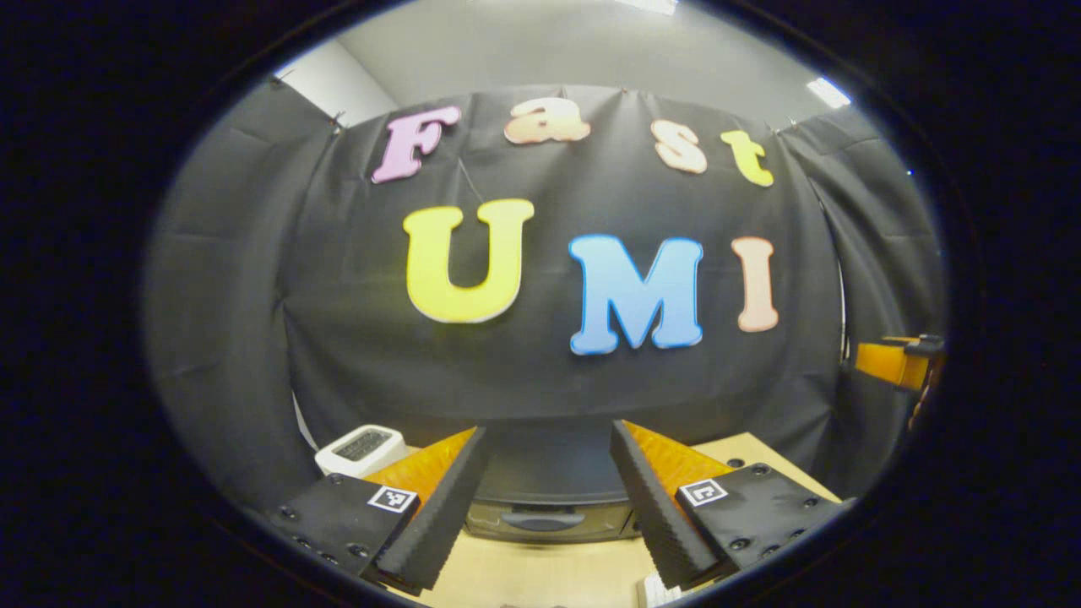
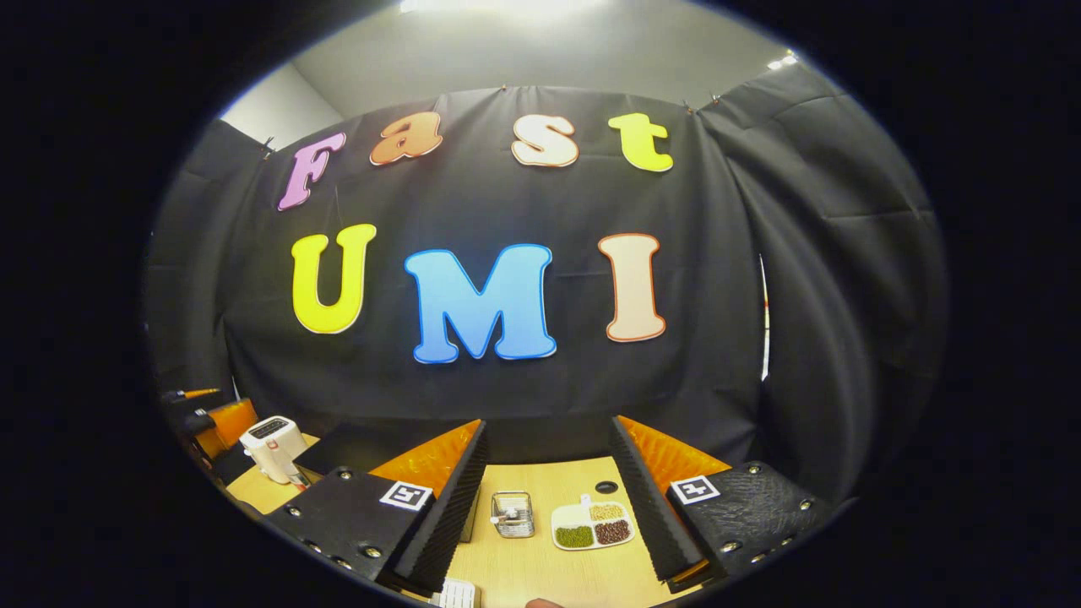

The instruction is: Open the electric oven with the left hand, put the food in, and close the electric oven.

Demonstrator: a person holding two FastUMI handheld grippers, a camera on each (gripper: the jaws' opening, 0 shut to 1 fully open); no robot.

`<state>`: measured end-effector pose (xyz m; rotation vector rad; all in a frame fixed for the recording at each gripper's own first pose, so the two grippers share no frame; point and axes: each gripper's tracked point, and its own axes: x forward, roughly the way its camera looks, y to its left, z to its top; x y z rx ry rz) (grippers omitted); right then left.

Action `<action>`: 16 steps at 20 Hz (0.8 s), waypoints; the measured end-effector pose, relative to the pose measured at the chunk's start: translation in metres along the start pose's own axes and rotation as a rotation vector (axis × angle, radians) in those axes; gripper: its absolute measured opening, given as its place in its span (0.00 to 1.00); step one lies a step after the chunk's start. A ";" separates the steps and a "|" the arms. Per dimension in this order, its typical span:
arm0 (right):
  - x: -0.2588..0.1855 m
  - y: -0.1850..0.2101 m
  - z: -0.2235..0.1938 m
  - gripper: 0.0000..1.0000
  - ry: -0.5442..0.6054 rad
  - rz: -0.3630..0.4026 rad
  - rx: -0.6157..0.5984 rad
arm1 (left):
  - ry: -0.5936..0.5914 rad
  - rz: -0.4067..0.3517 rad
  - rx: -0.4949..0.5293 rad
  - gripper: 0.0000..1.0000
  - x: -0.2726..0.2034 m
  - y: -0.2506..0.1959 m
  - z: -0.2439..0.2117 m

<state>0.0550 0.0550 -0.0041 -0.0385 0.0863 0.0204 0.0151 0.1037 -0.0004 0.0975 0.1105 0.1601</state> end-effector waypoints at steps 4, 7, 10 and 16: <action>0.000 0.010 0.032 0.88 -0.047 0.061 0.049 | -0.101 0.025 -0.008 1.00 -0.031 -0.005 0.062; -0.010 0.011 0.049 0.87 -0.056 0.046 0.069 | -0.112 -0.017 -0.003 1.00 -0.039 -0.010 0.070; -0.026 0.013 0.063 0.87 -0.074 0.003 0.068 | -0.084 -0.064 -0.016 1.00 -0.040 -0.006 0.071; -0.056 0.043 0.074 0.79 -0.088 0.000 0.045 | -0.062 -0.106 -0.064 1.00 -0.045 0.016 0.063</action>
